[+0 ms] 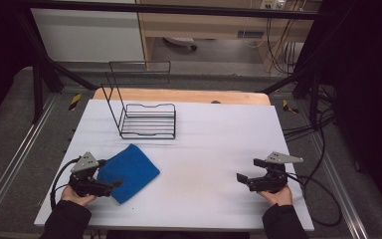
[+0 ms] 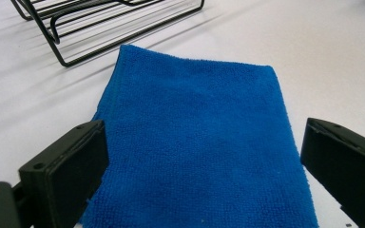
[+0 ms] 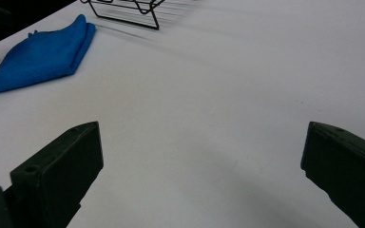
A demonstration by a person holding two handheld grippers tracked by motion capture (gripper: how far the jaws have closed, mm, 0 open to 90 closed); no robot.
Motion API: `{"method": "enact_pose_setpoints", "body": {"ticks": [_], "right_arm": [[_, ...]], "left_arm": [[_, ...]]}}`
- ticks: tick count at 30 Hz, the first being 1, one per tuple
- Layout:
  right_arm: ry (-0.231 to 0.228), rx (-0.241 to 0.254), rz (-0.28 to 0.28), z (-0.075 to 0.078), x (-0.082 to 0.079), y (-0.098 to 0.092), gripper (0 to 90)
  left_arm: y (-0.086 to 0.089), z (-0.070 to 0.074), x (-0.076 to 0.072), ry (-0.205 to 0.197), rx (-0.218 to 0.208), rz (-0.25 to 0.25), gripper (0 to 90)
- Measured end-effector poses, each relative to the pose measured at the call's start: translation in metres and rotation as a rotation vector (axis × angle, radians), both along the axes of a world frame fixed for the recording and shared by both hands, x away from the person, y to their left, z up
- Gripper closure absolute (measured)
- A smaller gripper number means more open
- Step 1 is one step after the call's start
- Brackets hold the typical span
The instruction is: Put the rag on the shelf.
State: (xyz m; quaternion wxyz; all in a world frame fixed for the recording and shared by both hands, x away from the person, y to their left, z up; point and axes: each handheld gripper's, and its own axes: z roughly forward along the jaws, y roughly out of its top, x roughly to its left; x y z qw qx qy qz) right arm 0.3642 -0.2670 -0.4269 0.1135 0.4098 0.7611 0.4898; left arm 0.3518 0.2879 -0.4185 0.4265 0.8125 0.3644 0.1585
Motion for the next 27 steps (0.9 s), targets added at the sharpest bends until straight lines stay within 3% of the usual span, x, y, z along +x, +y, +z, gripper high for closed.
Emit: {"method": "enact_pose_setpoints", "body": {"ticks": [15, 27], "right_arm": [[0.015, -0.012, 0.003, -0.002, 0.0, 0.004, 1.1], [0.018, -0.034, 0.003, -0.004, 0.001, 0.006, 1.1]], "left_arm": [[-0.012, 0.004, 0.001, 0.011, 0.006, 0.012, 3.8], [-0.043, 0.017, 0.01, 0.027, 0.008, -0.001, 8.4]]}}
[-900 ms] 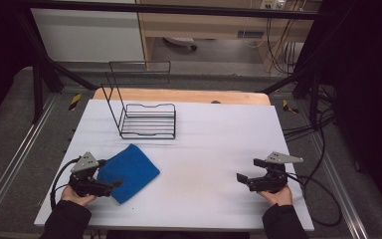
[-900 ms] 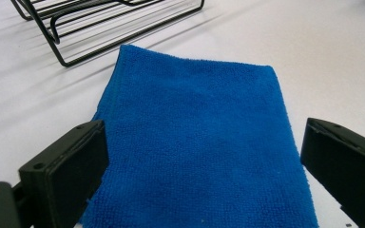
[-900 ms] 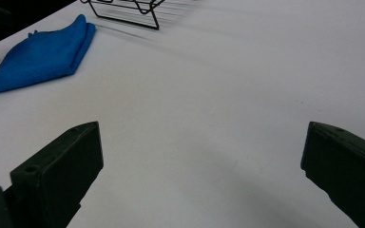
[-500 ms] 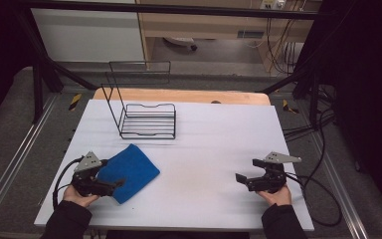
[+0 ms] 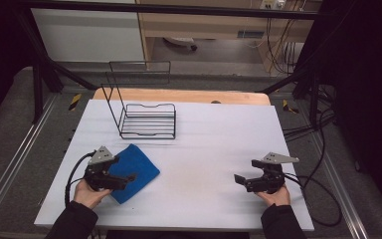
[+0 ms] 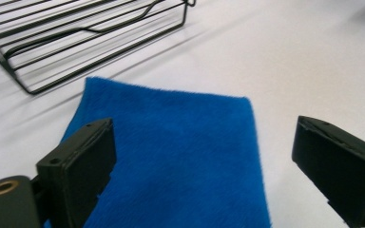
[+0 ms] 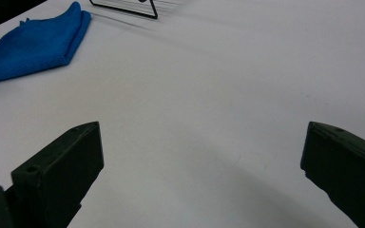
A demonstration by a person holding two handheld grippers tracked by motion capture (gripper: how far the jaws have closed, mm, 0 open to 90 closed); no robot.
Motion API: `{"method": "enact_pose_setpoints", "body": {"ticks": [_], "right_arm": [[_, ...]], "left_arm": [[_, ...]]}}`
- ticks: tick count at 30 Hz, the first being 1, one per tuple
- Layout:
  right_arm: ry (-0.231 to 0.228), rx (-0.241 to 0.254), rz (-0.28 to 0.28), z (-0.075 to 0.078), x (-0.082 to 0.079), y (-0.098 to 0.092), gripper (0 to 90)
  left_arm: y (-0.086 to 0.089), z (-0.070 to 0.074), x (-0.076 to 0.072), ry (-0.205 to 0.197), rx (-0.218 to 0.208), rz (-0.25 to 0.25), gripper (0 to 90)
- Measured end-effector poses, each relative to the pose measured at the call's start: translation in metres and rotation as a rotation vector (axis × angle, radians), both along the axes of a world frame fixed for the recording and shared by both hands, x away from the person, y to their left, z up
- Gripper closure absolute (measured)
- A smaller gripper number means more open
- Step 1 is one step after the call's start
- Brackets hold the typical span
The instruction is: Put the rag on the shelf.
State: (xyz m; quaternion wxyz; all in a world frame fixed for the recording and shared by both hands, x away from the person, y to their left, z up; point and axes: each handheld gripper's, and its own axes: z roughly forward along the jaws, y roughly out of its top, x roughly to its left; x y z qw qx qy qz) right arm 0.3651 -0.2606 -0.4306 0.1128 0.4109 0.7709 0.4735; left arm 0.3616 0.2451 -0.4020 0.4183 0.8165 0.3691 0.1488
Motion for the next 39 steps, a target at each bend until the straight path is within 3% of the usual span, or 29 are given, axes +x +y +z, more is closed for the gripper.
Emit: {"method": "enact_pose_setpoints", "body": {"ticks": [6, 10, 19, 22, 28, 39], "right_arm": [[0.001, 0.0, -0.002, -0.001, 0.0, 0.001, 1.1], [0.007, -0.003, 0.0, -0.001, 0.0, 0.001, 1.1], [0.011, -0.005, 0.01, -0.002, 0.001, 0.003, 1.3], [0.01, -0.004, 0.01, -0.002, 0.001, 0.003, 1.3], [0.018, -0.007, 0.016, -0.003, 0.001, 0.004, 1.4], [0.027, -0.011, 0.021, -0.004, 0.002, 0.006, 1.5]], "left_arm": [[-0.027, 0.003, 0.003, 0.011, 0.03, -0.029, 15.1], [-0.043, -0.003, 0.002, 0.035, 0.049, -0.065, 19.0], [-0.052, -0.022, -0.008, 0.112, 0.11, -0.1, 42.8], [-0.054, -0.025, -0.01, 0.108, 0.155, -0.091, 48.3], [-0.056, -0.03, -0.008, 0.128, 0.188, -0.069, 57.5], [-0.055, -0.036, -0.002, 0.142, 0.197, -0.029, 74.4]]}}
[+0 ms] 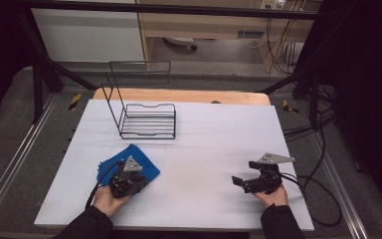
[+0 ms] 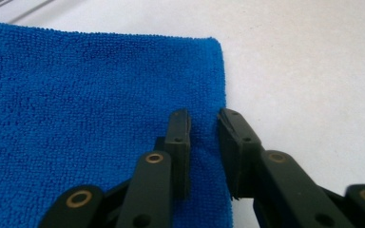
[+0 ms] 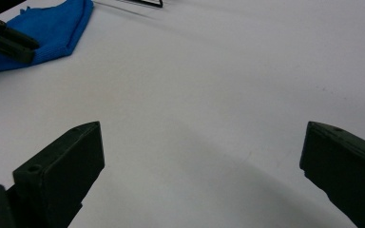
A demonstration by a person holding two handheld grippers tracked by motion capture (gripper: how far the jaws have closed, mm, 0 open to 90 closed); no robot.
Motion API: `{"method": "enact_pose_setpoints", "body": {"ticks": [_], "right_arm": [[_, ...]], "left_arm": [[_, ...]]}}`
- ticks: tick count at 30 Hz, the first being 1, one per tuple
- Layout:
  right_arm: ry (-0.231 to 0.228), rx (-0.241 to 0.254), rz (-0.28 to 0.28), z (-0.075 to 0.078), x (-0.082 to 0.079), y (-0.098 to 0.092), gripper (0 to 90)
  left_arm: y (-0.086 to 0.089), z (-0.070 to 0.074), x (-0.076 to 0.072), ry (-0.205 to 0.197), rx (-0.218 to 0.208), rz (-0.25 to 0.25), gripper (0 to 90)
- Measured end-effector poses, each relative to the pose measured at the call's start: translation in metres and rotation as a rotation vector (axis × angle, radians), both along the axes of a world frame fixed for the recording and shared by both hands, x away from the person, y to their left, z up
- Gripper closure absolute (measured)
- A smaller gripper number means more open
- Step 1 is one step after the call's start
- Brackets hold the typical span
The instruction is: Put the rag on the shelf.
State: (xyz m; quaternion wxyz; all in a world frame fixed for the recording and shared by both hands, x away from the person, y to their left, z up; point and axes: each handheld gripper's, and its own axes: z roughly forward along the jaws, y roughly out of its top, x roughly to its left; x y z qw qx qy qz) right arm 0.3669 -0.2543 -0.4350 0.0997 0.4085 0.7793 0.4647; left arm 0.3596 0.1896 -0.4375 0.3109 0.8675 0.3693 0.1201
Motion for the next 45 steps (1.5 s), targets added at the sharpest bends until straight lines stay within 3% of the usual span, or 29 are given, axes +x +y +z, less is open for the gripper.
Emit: {"method": "enact_pose_setpoints", "body": {"ticks": [10, 18, 26, 33, 37, 40, 45], "right_arm": [[0.005, 0.0, 0.002, 0.0, 0.0, 0.0, 1.7], [0.003, -0.001, 0.008, 0.0, 0.001, 0.0, 1.9], [0.009, 0.0, 0.004, 0.0, 0.0, 0.001, 2.0], [0.01, 0.001, 0.008, 0.0, 0.0, 0.001, 2.3], [0.01, 0.002, 0.009, 0.0, -0.001, 0.001, 2.5], [0.006, 0.005, 0.009, 0.0, -0.001, 0.001, 2.7], [0.003, 0.001, 0.013, 0.0, -0.001, 0.001, 2.7]], "left_arm": [[0.001, 0.001, 0.004, 0.018, -0.002, 0.006, 84.8], [0.007, 0.008, 0.005, 0.043, -0.066, 0.005, 86.8], [0.002, 0.016, 0.005, 0.081, -0.169, 0.018, 86.8], [-0.021, 0.02, 0.002, 0.091, -0.181, -0.003, 86.7], [-0.049, 0.018, 0.0, 0.083, -0.152, -0.024, 86.7], [-0.06, 0.017, 0.001, 0.082, -0.134, -0.036, 86.6], [-0.08, 0.017, 0.006, 0.085, -0.152, -0.035, 86.5]]}}
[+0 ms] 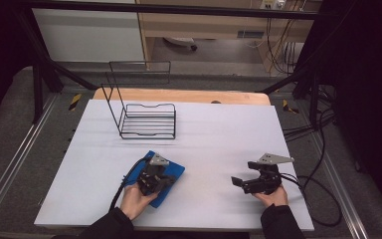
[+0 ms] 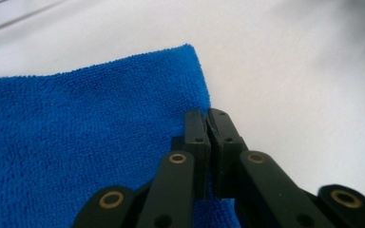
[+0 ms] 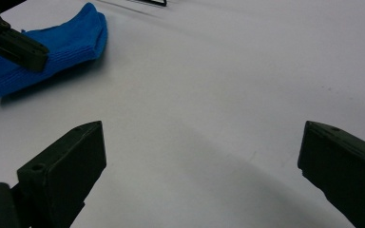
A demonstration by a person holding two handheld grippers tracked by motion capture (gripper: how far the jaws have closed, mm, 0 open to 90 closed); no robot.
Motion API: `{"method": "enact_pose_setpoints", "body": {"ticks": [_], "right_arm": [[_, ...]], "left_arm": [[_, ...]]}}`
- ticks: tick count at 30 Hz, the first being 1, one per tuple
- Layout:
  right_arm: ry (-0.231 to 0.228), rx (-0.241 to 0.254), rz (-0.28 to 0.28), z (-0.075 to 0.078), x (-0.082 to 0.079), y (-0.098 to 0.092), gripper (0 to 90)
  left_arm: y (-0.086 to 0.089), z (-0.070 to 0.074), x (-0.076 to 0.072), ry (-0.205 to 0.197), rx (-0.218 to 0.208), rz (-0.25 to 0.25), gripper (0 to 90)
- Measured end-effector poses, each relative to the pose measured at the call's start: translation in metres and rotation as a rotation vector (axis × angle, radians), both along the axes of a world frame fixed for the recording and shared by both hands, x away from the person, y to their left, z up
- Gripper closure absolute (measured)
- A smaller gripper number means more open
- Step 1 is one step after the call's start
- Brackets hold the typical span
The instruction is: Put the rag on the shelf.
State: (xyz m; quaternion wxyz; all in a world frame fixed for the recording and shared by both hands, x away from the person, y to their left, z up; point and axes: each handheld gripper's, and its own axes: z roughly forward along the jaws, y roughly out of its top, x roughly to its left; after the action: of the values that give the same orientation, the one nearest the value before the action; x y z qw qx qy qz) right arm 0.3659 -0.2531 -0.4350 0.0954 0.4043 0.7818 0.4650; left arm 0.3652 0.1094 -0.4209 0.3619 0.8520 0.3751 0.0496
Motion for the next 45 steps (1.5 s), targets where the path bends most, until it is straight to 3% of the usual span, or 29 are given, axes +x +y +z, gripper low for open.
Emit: {"method": "enact_pose_setpoints", "body": {"ticks": [8, 10, 12, 13, 15, 20, 26, 29, 34, 38, 41, 43, 45], "right_arm": [[-0.012, -0.014, 0.008, 0.0, -0.001, 0.003, 2.7], [-0.015, -0.022, 0.014, 0.0, -0.001, 0.004, 2.6], [-0.02, -0.026, 0.013, 0.0, -0.001, 0.005, 2.6], [-0.02, -0.026, 0.013, 0.0, -0.001, 0.005, 2.6], [-0.021, -0.022, 0.014, 0.001, -0.002, 0.005, 2.6], [-0.043, -0.039, 0.017, 0.002, -0.003, 0.009, 2.7], [-0.034, -0.054, 0.03, 0.001, -0.004, 0.019, 3.2], [-0.032, -0.04, 0.028, 0.001, -0.003, 0.03, 5.1], [-0.022, -0.033, 0.037, 0.003, -0.002, 0.046, 7.5], [0.006, -0.037, 0.049, 0.002, 0.003, 0.071, 10.2], [0.01, -0.051, 0.049, 0.002, 0.004, 0.082, 12.6], [0.01, -0.059, 0.062, 0.003, 0.005, 0.098, 16.5], [0.004, -0.06, 0.062, 0.003, 0.006, 0.103, 17.1]], "left_arm": [[-0.02, -0.013, 0.006, -0.002, 0.002, -0.001, 84.9], [-0.018, -0.012, 0.006, -0.007, -0.013, -0.025, 80.4], [-0.014, -0.007, 0.005, -0.018, -0.035, -0.029, 67.8], [-0.011, -0.003, 0.005, -0.026, -0.038, -0.034, 67.8], [-0.003, 0.005, 0.004, -0.052, -0.031, -0.045, 58.9], [0.028, 0.022, -0.002, -0.176, 0.071, -0.012, 41.5], [0.073, 0.024, -0.003, -0.2, 0.13, 0.072, 32.9], [0.092, 0.019, 0.0, -0.172, 0.154, 0.107, 28.7], [0.114, 0.006, 0.0, -0.098, 0.124, 0.113, 34.6], [0.118, -0.007, 0.002, -0.053, 0.119, 0.117, 46.7], [0.12, -0.012, 0.004, -0.015, 0.111, 0.113, 51.1], [0.119, -0.013, 0.003, -0.008, 0.108, 0.114, 58.2], [0.118, -0.013, 0.002, -0.012, 0.114, 0.115, 59.9]]}}
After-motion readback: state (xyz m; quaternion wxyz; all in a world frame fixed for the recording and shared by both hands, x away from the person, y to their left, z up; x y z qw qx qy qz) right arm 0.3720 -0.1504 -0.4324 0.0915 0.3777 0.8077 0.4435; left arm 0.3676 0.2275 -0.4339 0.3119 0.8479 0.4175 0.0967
